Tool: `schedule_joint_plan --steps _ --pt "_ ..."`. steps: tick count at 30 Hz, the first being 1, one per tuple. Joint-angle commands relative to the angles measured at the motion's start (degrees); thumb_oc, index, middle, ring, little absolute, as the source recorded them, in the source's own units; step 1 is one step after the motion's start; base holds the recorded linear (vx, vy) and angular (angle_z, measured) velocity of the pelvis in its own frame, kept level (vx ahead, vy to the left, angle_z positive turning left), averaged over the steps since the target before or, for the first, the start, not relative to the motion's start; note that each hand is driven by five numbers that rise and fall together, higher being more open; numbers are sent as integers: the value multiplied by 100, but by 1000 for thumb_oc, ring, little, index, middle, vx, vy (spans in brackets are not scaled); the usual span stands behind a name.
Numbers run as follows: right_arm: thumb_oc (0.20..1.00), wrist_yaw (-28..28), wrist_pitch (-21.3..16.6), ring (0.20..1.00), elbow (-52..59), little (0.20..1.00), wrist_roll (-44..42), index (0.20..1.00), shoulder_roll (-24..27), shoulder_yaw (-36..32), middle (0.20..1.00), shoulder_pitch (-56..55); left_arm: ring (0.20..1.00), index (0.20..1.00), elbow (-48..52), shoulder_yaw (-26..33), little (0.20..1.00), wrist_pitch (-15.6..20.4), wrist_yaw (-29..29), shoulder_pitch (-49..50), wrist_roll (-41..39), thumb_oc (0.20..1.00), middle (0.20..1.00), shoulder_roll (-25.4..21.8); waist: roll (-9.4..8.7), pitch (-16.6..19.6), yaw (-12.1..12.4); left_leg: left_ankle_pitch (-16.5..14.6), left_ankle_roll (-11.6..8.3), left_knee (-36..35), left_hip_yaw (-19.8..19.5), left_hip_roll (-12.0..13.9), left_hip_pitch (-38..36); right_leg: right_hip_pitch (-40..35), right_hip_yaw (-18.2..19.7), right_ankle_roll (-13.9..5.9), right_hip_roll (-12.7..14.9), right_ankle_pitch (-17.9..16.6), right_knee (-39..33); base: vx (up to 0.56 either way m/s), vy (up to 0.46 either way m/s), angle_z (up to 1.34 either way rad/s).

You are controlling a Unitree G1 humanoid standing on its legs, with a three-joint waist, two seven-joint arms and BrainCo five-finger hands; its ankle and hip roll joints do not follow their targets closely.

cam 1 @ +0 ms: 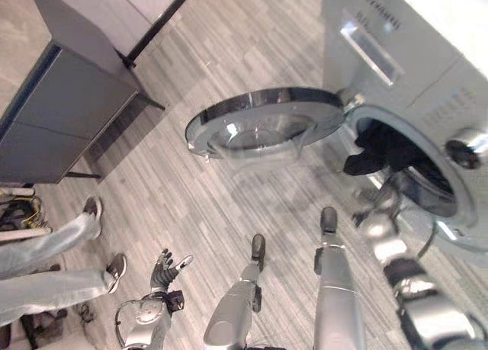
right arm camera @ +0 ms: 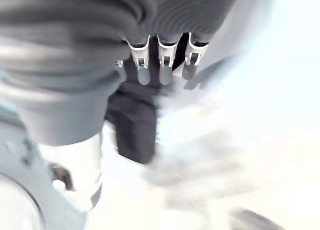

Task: Grab the laundry basket,head to the washer,open it,put in the laundry and shut it.

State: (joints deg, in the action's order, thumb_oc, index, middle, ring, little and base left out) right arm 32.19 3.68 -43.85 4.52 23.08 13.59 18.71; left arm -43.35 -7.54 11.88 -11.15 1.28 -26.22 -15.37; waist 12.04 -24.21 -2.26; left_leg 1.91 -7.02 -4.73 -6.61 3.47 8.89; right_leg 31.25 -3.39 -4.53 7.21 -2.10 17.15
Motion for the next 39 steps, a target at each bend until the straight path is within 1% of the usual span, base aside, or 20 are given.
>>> schedule_joint_plan --steps 1,2,8,12,14,15,17,23,24,25,26,28,29,30,31,35,36,37,38,39 --pt "1000 -271 -279 1000 485 1000 541 1000 99 23 1000 -383 1000 1000 -272 126 1000 -11 -205 391 226 1000 1000 -287 -323 288 -21 -517 130 464 348 102 -28 -400 508 -372 201 -39 -558 70 187 -37" --pt "1000 -447 -373 1000 861 1000 650 1000 40 -71 1000 -980 1000 1000 -371 252 1000 -17 -253 473 361 1000 1000 -279 -531 395 -119 -769 192 730 518 73 -216 -657 598 -440 206 -147 -739 70 187 -53" --pt "1000 -495 -616 1000 2362 1000 566 1000 95 -1135 1000 -2351 1000 1000 -474 476 1000 -53 -280 653 653 1000 1000 -77 -861 880 -285 -1501 510 1199 971 -149 -937 -1287 962 -775 301 -519 -1212 71 254 -59" --pt "1000 70 -770 1000 3758 1000 884 1000 306 -2082 1000 -2614 1000 1000 -397 439 1000 -117 -252 625 793 1000 1000 33 -860 1181 -401 -1681 750 1153 830 -326 -1335 -1447 1092 -795 391 -352 -760 79 221 -40" --pt "1000 65 -763 1000 3771 1000 886 1000 301 -2088 1000 -2622 1000 1000 -395 436 1000 -119 -254 624 793 1000 1000 31 -874 1185 -397 -1660 750 1146 833 -340 -1326 -1437 1101 -795 403 -367 -766 40 79 3" --pt "1000 605 -717 1000 4424 1000 1317 1000 462 -2623 1000 -2581 1000 1000 -296 365 1000 -195 -226 619 912 1000 1000 12 -830 1183 -458 -1791 864 1222 647 -368 -1475 -1432 1110 -739 312 -223 -118 84 85 22" --pt "1000 1084 -581 1000 4694 1000 1632 1000 610 -3041 1000 -2325 1000 1000 -132 319 1000 -174 -253 684 1051 1000 1000 -16 -832 1265 -447 -1933 944 1210 578 -450 -1691 -1417 1105 -736 380 -339 -5 128 53 30" --pt "1000 1673 -163 1000 4480 1000 1692 1000 1795 -3684 1000 -1113 1000 1000 196 161 1000 -181 -146 613 1057 1000 1000 -106 -860 1378 -254 -2031 788 1157 315 -357 -1903 -1338 1066 -808 669 -623 -1639 177 -149 13" --pt "1000 1640 -135 1000 4342 1000 1601 1000 2049 -3626 1000 -886 1000 1000 195 137 1000 -186 -120 608 1054 1000 1000 -139 -916 1407 -210 -2042 724 1104 297 -293 -1999 -1370 939 -825 709 -648 -1767 250 -365 28" --pt "1000 1421 -69 1000 4214 1000 1565 1000 2565 -3530 1000 -634 1000 1000 112 151 1000 -220 -114 605 948 1000 1000 -160 -1118 1558 -136 -2014 577 961 237 -136 -2195 -1546 831 -841 696 -660 -1698 220 -382 30" --pt "1000 1423 -73 1000 4180 1000 1554 1000 2592 -3500 1000 -591 1000 1000 110 160 1000 -218 -115 600 944 1000 1000 -146 -1136 1541 -160 -1957 555 929 227 -152 -2195 -1527 837 -824 714 -687 -1682 221 -382 41" --pt "1000 1285 -23 1000 4238 1000 1641 1000 2877 -3413 1000 -388 1000 1000 -59 255 1000 -276 -161 600 879 1000 1000 -91 -1195 1673 -149 -1733 416 889 163 129 -2293 -1554 875 -795 487 -685 -1474 203 -354 42" --pt "1000 1185 -22 1000 4314 1000 1699 1000 3023 -3384 1000 -285 1000 1000 -215 318 1000 -301 -213 592 811 1000 1000 -47 -1163 1751 -139 -1380 310 1033 78 385 -2280 -1620 851 -724 228 -559 -1317 289 -600 37" --pt "1000 1104 -94 1000 4497 1000 1639 1000 3208 -3379 1000 -87 1000 1000 -319 355 1000 -337 -234 542 764 1000 1000 14 -1219 1792 -97 -588 214 1711 -93 551 -1884 -1857 815 -513 -13 -403 -1281 206 -451 39" --pt "1000 1104 -94 1000 4496 1000 1639 1000 3209 -3376 1000 -85 1000 1000 -320 356 1000 -337 -234 541 764 1000 1000 15 -1214 1798 -108 -593 214 1719 -104 554 -1872 -1855 803 -513 -12 -401 -1282 140 -411 32" --pt "1000 427 -147 1000 3990 1000 1233 1000 4346 -2614 1000 709 1000 1000 -189 475 1000 -378 -164 691 437 1000 1000 87 -1600 1780 75 381 336 3405 6 750 -1155 -2533 671 -37 -274 -178 -1593 165 -418 -3" --pt "1000 -63 -126 1000 3631 1000 834 1000 4791 -2156 1000 957 1000 1000 -124 498 1000 -406 -171 747 377 1000 1000 19 -1782 1785 87 650 347 3715 275 1012 -962 -2697 642 112 -381 -50 -1607 137 -385 13" --pt "1000 -61 -146 1000 3567 1000 811 1000 4815 -2044 1000 1074 1000 1000 -121 512 1000 -408 -171 755 373 1000 1000 37 -1763 1783 78 655 339 3706 285 1023 -976 -2699 651 120 -393 -49 -1606 144 -322 20" --pt "1000 -720 -144 1000 3350 1000 146 1000 5312 -1643 1000 1294 1000 1000 -8 569 1000 -433 -81 781 302 1000 1000 -57 -1914 1760 91 624 351 3516 463 1087 -780 -2797 663 176 -445 35 -1609 76 -116 22" --pt "1000 -726 -156 1000 3311 1000 121 1000 5333 -1551 1000 1390 1000 1000 -3 580 1000 -437 -80 787 301 1000 1000 -40 -1905 1762 78 617 360 3508 475 1080 -791 -2799 667 171 -436 46 -1606 108 -132 25"
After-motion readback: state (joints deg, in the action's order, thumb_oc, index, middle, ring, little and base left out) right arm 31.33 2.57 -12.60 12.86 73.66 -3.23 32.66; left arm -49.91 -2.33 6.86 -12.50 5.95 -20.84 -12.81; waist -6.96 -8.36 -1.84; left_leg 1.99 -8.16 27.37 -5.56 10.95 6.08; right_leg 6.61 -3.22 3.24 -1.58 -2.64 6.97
